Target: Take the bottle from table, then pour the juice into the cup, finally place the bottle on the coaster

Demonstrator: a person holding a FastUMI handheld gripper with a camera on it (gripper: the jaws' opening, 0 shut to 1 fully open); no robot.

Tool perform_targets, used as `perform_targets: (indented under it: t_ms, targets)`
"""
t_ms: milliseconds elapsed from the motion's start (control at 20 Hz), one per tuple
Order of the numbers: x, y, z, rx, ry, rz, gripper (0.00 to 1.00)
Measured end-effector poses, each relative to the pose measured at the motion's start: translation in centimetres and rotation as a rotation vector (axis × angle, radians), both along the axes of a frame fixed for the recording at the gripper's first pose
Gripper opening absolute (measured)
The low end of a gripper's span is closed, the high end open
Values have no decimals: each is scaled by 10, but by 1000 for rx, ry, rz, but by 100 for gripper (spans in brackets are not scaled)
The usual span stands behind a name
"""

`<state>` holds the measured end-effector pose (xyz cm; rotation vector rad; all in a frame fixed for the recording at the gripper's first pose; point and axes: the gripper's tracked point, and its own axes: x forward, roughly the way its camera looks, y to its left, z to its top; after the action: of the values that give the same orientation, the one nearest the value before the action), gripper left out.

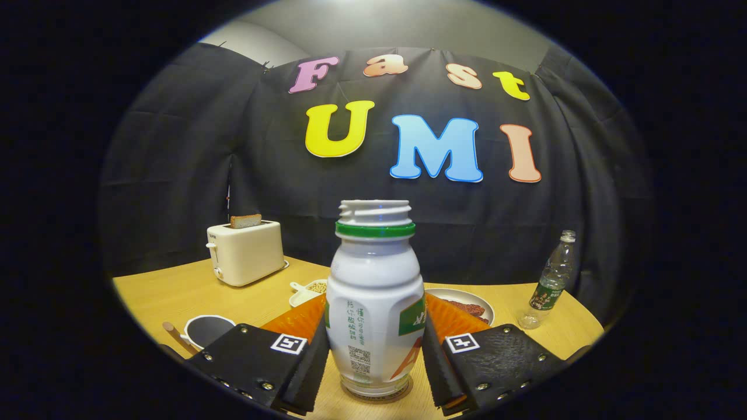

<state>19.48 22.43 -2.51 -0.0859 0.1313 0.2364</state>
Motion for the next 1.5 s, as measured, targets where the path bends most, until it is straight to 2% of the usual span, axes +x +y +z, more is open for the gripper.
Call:
perform_targets:
  t_ms: [850, 1500]
  targets:
    - [22, -17, -47, 80, 46, -23, 72]
    - [21, -9, -61, 42, 19, -13, 72]
